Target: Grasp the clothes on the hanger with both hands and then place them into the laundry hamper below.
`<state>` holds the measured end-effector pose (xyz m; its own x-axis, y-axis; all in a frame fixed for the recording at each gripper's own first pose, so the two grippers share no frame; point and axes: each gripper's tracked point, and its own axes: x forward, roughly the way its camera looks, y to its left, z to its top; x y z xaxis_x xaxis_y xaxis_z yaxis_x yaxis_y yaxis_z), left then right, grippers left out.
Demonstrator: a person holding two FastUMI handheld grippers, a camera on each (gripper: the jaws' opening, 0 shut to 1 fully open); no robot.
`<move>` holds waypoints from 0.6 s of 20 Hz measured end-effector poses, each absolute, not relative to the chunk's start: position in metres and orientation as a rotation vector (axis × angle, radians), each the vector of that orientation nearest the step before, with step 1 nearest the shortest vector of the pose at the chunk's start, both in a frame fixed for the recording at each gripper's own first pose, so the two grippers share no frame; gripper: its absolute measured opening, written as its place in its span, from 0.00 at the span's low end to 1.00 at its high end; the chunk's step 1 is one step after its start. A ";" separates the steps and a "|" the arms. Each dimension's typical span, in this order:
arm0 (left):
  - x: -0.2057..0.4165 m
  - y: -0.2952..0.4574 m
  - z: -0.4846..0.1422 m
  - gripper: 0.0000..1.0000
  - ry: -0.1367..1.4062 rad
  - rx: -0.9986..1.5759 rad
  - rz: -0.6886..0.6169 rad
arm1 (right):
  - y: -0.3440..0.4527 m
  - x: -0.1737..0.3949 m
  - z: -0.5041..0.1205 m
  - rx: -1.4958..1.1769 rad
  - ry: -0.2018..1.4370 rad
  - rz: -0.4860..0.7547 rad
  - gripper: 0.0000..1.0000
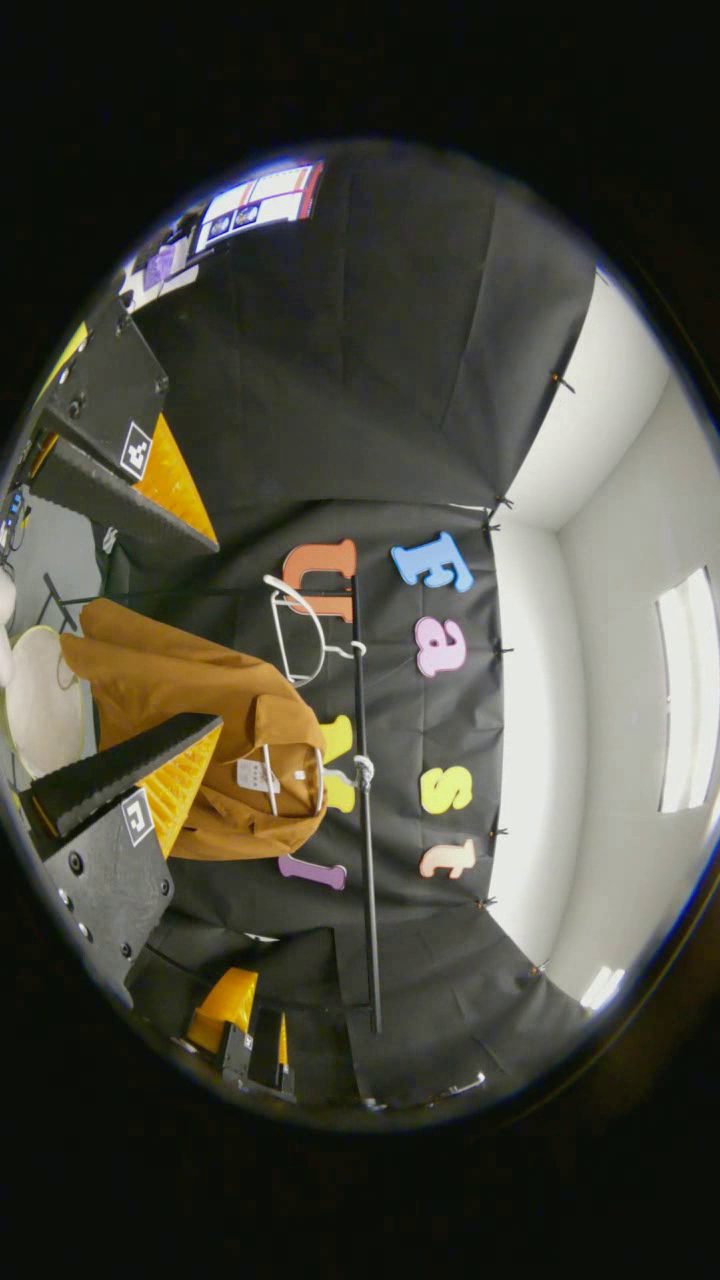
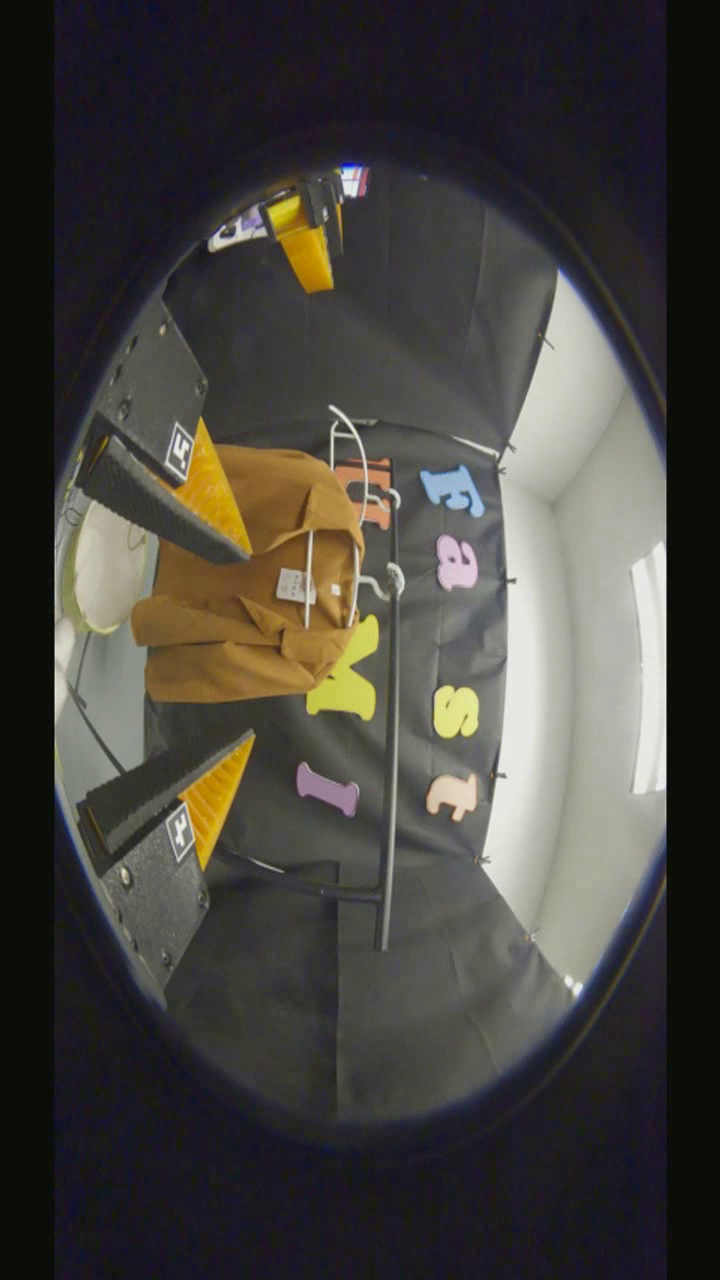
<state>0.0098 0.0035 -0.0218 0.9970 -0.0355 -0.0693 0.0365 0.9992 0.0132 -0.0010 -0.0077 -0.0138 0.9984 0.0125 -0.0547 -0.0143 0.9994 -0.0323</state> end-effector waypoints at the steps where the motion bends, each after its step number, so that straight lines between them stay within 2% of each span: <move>1: 0.013 -0.003 -0.023 1.00 0.072 0.014 -0.048 | -0.009 0.000 -0.014 -0.038 0.056 0.012 1.00; 7: 0.052 -0.045 -0.029 1.00 0.039 0.033 -0.097 | -0.023 0.032 -0.033 -0.032 0.071 0.034 1.00; 12: 0.107 -0.085 -0.050 1.00 0.032 0.020 -0.106 | -0.017 0.131 -0.038 -0.022 0.078 0.117 1.00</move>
